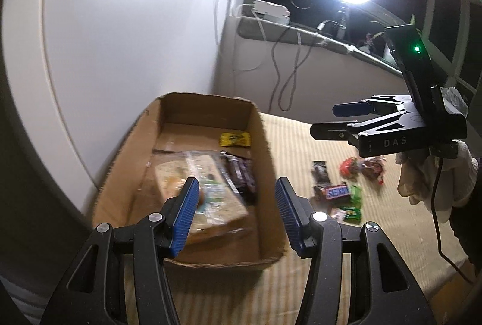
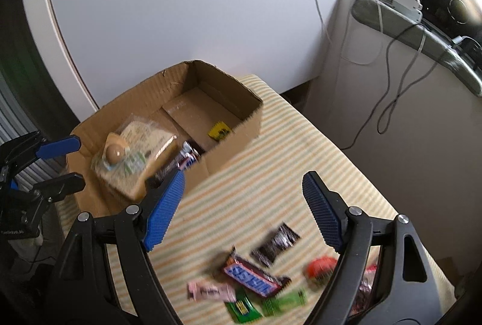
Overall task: Organize snacks
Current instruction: 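Move both tools back to the loose candies on the bed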
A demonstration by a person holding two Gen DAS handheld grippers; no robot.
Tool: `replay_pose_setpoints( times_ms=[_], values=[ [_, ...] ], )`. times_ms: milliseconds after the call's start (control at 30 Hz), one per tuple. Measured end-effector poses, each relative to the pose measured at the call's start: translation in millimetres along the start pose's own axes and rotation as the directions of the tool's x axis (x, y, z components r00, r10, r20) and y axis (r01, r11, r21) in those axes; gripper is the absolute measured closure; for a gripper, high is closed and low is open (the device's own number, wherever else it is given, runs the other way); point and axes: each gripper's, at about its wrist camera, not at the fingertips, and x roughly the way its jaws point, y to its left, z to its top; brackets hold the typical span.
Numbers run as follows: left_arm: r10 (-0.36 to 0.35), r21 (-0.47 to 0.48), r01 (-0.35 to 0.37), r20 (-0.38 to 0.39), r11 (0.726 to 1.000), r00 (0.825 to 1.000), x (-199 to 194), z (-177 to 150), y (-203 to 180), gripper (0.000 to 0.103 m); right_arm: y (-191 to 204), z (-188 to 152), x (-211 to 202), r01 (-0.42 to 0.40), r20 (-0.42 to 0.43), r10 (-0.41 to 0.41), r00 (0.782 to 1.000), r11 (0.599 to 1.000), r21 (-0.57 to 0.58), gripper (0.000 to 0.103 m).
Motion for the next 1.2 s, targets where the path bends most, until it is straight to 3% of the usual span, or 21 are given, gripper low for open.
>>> replay_pose_setpoints(
  times_ms=[500,833,1200],
  values=[
    [-0.124,0.086,0.130,-0.064,0.988,0.990,8.2,-14.3,-64.1,0.052,-9.7,-74.7,-45.9,-0.048,-0.021,0.047,0.999,0.998,-0.043,0.021],
    [-0.188,0.111,0.206,-0.153,0.972,0.970,27.7,-28.1,-96.2,0.066,-8.9,-113.7,-30.6,-0.113,-0.129,0.102,0.986,0.991,-0.077,0.057],
    [-0.190,0.121,0.224,-0.244,0.967,0.951,61.1,-39.8,-113.8,0.071,-2.4,-126.7,-3.2,-0.158,-0.198,0.134,0.971,0.981,-0.112,0.067]
  ],
)
